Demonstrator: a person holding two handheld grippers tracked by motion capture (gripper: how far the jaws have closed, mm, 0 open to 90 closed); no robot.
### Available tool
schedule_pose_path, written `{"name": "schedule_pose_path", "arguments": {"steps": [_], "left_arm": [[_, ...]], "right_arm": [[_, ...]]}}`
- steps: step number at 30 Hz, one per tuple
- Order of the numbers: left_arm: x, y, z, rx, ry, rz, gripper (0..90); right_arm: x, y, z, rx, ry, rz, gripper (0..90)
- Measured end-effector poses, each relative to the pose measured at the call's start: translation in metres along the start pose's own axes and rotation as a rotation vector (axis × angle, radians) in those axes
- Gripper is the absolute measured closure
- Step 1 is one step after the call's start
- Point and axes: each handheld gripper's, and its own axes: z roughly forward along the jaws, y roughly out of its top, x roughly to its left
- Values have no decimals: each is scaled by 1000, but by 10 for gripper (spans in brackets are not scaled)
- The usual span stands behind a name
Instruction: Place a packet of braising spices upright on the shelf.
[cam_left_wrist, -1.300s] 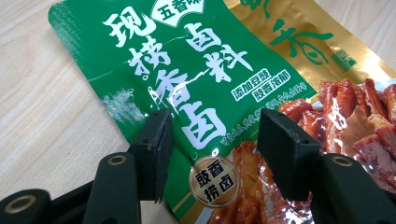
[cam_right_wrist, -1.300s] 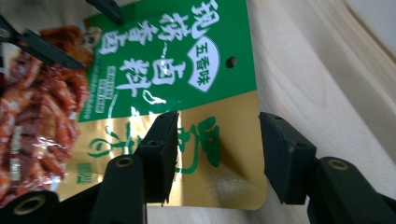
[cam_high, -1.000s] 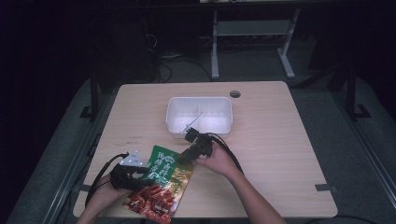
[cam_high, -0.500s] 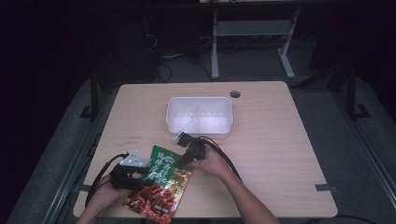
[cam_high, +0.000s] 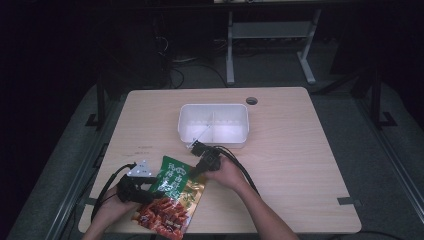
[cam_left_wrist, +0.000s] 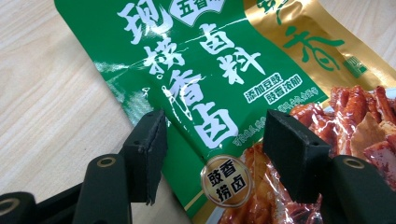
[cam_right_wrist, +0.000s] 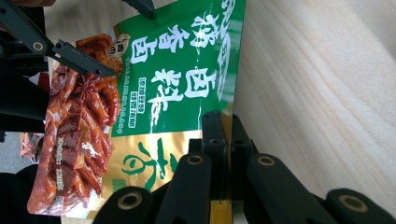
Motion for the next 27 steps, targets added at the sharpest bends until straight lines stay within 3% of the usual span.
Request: {"name": "schedule_pose_path", "arguments": {"steps": [18,27], "left_arm": [[0,1,-1,0,10,7,381],[6,-2,-8,-47,17,-37,347]], "right_arm": [[2,-1,-1,-15,-6,-2,893],[5,-2,-9,-21,1,-5,893]]}}
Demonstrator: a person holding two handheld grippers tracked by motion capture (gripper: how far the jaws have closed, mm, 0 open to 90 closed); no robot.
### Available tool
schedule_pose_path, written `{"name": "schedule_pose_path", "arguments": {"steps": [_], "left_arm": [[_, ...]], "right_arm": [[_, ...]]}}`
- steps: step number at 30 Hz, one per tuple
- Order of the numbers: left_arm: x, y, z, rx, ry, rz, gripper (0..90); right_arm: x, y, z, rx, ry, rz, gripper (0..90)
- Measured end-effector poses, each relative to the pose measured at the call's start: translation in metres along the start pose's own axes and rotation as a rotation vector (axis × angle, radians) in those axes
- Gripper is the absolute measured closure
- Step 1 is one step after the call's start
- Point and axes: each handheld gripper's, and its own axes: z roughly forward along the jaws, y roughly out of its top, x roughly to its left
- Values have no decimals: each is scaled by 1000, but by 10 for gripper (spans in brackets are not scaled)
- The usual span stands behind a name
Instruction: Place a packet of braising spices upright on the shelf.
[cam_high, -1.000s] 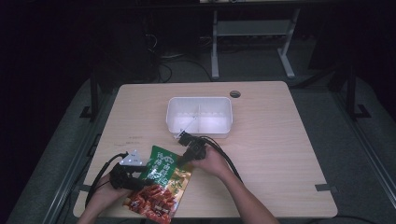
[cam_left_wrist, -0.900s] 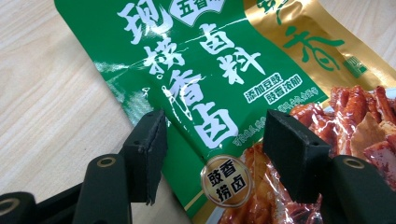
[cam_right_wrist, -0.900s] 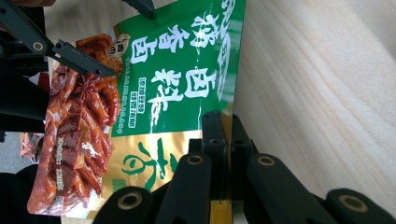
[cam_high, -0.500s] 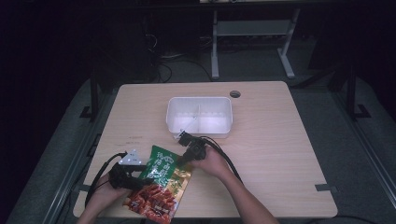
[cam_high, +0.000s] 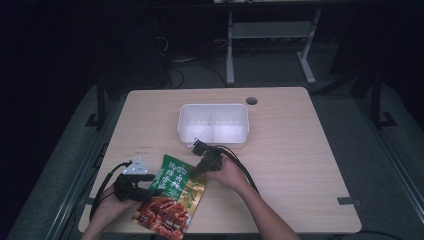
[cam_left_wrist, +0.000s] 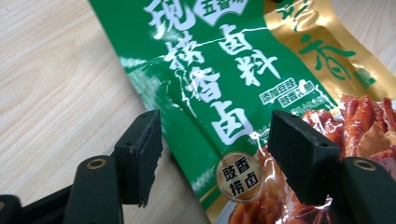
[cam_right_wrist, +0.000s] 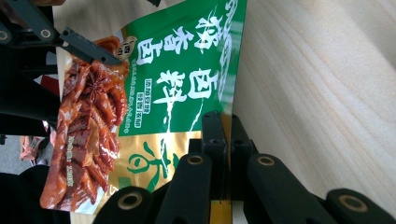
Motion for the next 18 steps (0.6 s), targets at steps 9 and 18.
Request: {"name": "schedule_pose_path", "arguments": {"steps": [9,18], "left_arm": [[6,-2,-9,-64,32,-46,324],[11,-4,-13,-97,63,-78,309]], "right_arm": [[4,-3,-18,-37,16,6,894],[18,-6,-51,-70,-11,-13,895]]}}
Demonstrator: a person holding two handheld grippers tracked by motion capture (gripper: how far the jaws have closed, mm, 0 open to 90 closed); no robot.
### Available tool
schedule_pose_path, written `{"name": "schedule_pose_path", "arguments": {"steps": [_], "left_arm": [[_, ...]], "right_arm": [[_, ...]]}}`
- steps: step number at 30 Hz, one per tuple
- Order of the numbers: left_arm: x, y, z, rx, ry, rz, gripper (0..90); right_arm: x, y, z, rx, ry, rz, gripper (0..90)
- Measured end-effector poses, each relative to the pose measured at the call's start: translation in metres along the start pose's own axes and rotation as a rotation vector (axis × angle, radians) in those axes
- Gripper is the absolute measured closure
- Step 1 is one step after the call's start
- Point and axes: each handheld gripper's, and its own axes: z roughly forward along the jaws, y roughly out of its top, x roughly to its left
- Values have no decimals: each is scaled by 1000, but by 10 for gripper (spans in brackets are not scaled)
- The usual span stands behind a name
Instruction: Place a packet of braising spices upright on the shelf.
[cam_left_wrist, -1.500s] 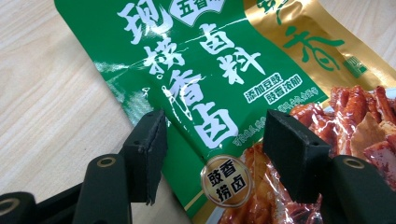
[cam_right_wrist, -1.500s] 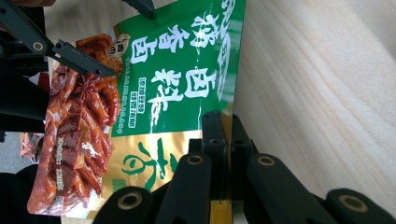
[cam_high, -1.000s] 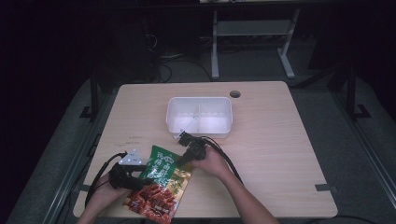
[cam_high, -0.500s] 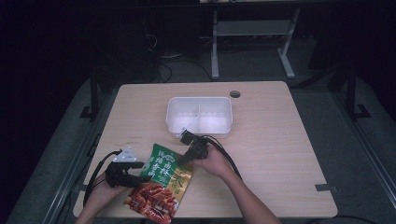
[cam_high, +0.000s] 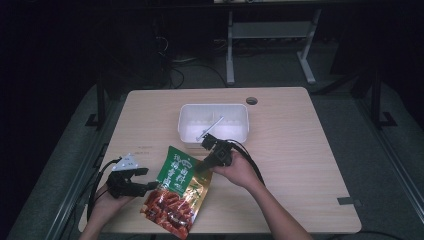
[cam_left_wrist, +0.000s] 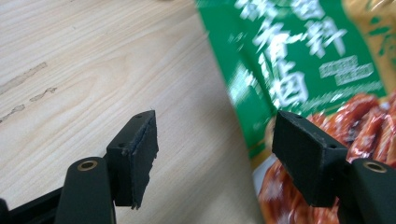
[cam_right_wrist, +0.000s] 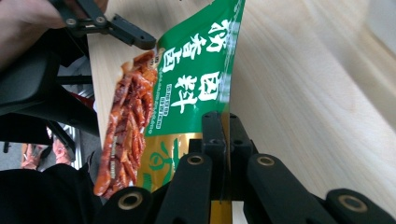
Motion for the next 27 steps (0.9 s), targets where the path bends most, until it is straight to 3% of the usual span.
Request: {"name": "schedule_pose_path", "arguments": {"steps": [8,22,25,27], "left_arm": [[2,-1,0,0,6,-4,305],[4,-2,0,1,15,-12,304],[4,-2,0,2,15,-15,304],[4,-2,0,1,17,-16,304]], "right_arm": [[14,-1,-31,-38,-19,-17,895],[61,13,-94,-105,-53,-119,898],[69,16,-106,-110,-92,-146,898],[71,18,-116,-128,-110,-139,899]]}}
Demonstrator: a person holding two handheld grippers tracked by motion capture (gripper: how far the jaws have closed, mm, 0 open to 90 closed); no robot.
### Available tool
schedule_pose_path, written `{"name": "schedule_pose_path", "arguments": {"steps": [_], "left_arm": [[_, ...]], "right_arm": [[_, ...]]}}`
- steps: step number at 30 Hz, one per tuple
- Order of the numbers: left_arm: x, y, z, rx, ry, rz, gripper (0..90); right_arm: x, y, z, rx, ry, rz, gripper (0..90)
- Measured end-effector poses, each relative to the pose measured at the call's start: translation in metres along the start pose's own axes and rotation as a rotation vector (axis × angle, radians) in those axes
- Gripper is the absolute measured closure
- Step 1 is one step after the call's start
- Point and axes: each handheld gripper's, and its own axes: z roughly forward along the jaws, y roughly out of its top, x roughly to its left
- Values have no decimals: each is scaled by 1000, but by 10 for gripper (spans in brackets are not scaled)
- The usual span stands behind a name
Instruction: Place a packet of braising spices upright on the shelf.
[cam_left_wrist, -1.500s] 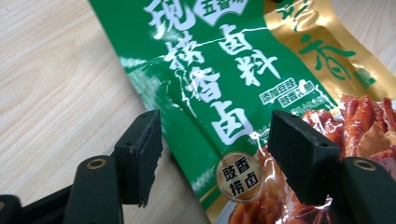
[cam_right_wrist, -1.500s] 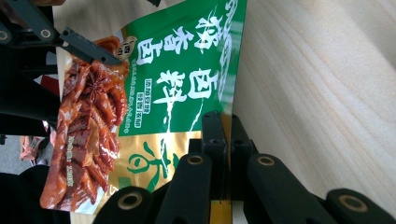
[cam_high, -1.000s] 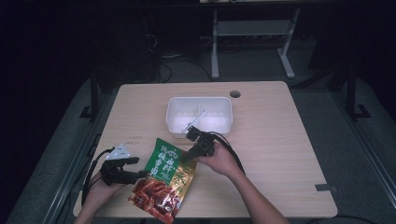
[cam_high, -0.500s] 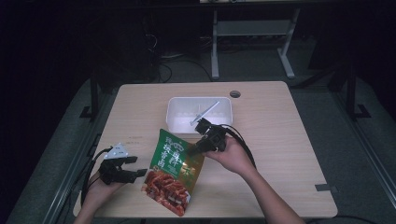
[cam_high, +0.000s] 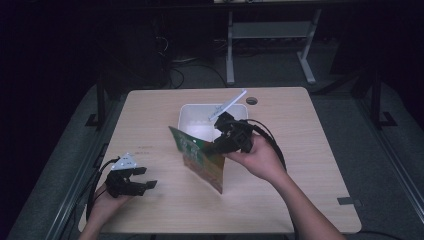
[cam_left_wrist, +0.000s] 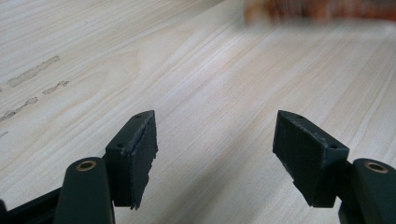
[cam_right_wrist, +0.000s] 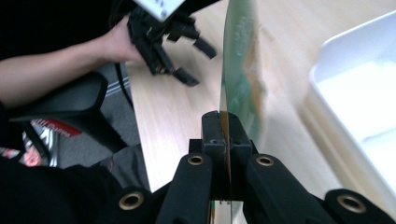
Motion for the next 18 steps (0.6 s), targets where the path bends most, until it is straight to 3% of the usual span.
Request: {"name": "schedule_pose_path", "arguments": {"steps": [8,18], "left_arm": [[0,0,2,13,2,10,303],[-1,0,3,21,6,23,302]], "right_arm": [[-11,14,-35,-51,-92,41,898],[-24,32,-44,-74,-133,59,898]]}}
